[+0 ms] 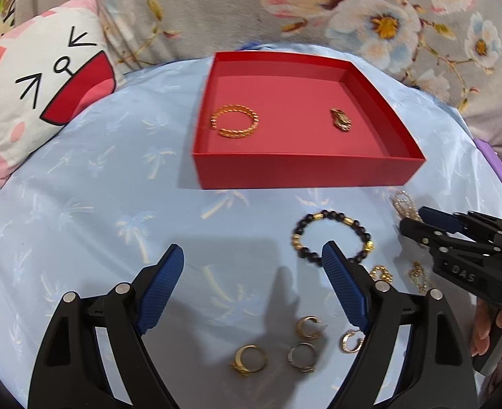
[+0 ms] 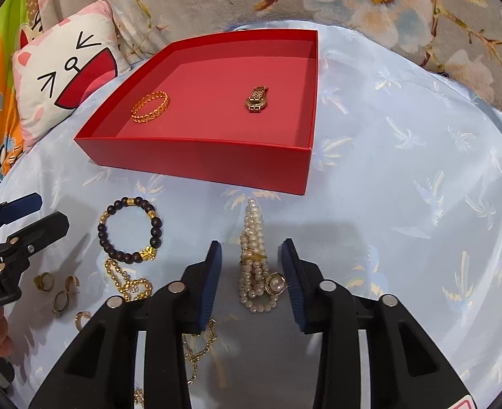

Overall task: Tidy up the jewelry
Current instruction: 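Grasp the pearl bracelet with the right tool while the left tool grasps the black bead bracelet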

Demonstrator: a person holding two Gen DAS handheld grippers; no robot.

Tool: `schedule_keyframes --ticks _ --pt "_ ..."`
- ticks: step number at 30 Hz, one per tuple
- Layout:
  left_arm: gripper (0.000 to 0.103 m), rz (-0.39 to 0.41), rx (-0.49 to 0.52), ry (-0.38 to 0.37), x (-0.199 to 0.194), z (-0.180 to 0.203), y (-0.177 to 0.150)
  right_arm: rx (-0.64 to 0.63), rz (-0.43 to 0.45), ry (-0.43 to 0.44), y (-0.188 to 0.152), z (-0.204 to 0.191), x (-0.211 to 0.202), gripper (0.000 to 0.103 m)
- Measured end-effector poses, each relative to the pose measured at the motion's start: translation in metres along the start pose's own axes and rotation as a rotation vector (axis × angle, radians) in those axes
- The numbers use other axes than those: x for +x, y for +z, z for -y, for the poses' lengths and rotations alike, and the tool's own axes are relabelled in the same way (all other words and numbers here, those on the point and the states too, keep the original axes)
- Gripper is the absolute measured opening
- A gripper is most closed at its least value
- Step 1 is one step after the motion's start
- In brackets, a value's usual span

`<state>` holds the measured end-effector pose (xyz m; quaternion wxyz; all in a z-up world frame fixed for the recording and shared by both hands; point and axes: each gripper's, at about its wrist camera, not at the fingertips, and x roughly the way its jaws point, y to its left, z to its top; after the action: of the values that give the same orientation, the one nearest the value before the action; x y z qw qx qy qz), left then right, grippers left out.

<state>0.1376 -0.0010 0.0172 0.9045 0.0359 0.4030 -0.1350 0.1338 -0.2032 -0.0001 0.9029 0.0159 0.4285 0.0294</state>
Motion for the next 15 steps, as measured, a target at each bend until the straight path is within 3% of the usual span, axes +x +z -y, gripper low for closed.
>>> schedule_keyframes --ticks 4,15 --pt "0.085 -0.001 0.022 -0.007 0.004 0.013 0.001 0.002 0.001 0.0 0.0 0.002 0.0 0.014" --pt "0.077 -0.027 0.043 -0.032 0.023 0.034 0.01 0.039 0.002 0.008 -0.009 0.011 -0.007 0.014"
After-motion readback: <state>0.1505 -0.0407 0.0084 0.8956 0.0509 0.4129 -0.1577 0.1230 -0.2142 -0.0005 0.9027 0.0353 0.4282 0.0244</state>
